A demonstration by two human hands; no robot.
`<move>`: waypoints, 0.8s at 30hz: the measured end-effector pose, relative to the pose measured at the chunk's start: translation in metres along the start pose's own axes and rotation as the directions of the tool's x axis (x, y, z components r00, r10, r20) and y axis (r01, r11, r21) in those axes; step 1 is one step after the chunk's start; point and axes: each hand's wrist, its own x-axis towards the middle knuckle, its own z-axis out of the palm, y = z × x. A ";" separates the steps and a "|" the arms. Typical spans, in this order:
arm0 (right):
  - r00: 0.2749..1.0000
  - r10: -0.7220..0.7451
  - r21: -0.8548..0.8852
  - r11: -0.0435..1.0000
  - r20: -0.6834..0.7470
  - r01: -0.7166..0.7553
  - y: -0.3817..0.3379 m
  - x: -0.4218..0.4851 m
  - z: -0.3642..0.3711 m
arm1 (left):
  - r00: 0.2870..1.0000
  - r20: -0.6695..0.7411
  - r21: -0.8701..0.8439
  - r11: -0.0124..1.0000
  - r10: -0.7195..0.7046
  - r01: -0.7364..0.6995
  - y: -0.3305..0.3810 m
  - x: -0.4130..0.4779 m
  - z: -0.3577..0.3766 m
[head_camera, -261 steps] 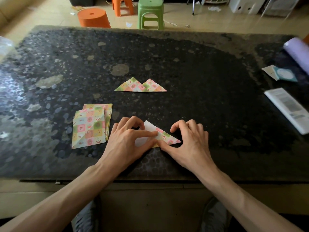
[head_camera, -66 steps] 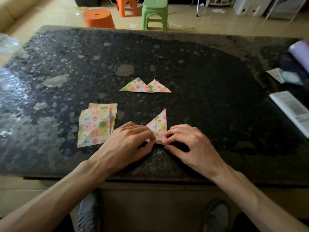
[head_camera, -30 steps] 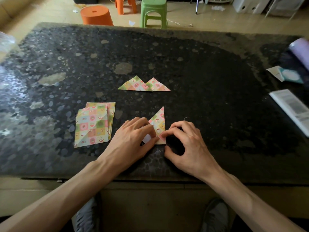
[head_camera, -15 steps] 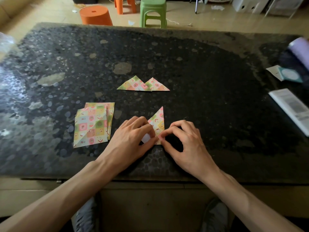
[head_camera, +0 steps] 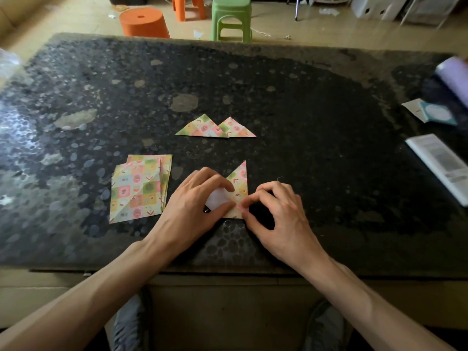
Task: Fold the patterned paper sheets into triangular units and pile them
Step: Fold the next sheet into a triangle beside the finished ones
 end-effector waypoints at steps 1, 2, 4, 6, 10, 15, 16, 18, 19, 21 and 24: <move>1.000 0.001 0.002 1.000 -0.003 -0.001 0.000 0.000 0.000 | 1.000 -0.007 -0.002 1.000 -0.013 0.013 -0.001 0.001 -0.001; 1.000 0.002 0.004 1.000 -0.004 -0.002 0.000 0.000 0.000 | 0.999 -0.021 -0.002 1.000 -0.024 0.024 -0.002 0.003 -0.002; 1.000 0.005 0.006 1.000 -0.007 -0.005 0.001 0.000 0.000 | 0.997 -0.053 -0.018 0.999 -0.049 0.048 -0.003 0.005 -0.004; 1.000 0.004 0.009 1.000 -0.005 -0.004 0.001 0.001 0.001 | 0.998 -0.038 -0.053 0.997 -0.051 0.049 -0.004 0.006 -0.006; 1.000 -0.001 0.006 1.000 -0.004 0.001 0.001 0.001 0.001 | 0.997 0.071 -0.029 1.000 0.002 0.000 -0.004 0.002 -0.004; 1.000 -0.004 0.014 1.000 -0.007 0.004 0.001 0.001 0.001 | 0.996 0.091 -0.021 1.000 -0.021 0.023 -0.006 0.001 -0.001; 1.000 -0.004 0.013 1.000 -0.007 0.004 0.001 0.001 0.001 | 0.996 0.091 -0.024 0.999 -0.025 0.027 -0.006 0.001 -0.001; 1.000 0.000 0.011 1.000 -0.004 0.000 0.001 0.001 0.001 | 0.995 0.088 -0.024 0.999 -0.041 0.043 -0.008 0.001 0.000; 1.000 0.003 0.016 1.000 -0.004 -0.002 0.001 0.001 0.001 | 0.995 0.085 -0.018 0.999 -0.050 0.051 -0.008 0.001 0.000; 1.000 0.005 0.029 1.000 -0.006 -0.005 0.001 0.002 0.001 | 0.995 0.080 0.002 0.998 -0.062 0.062 -0.008 0.000 0.001; 1.000 0.009 0.039 0.999 0.000 -0.009 0.001 0.003 0.001 | 0.994 0.080 0.020 0.997 -0.070 0.068 -0.008 0.000 0.002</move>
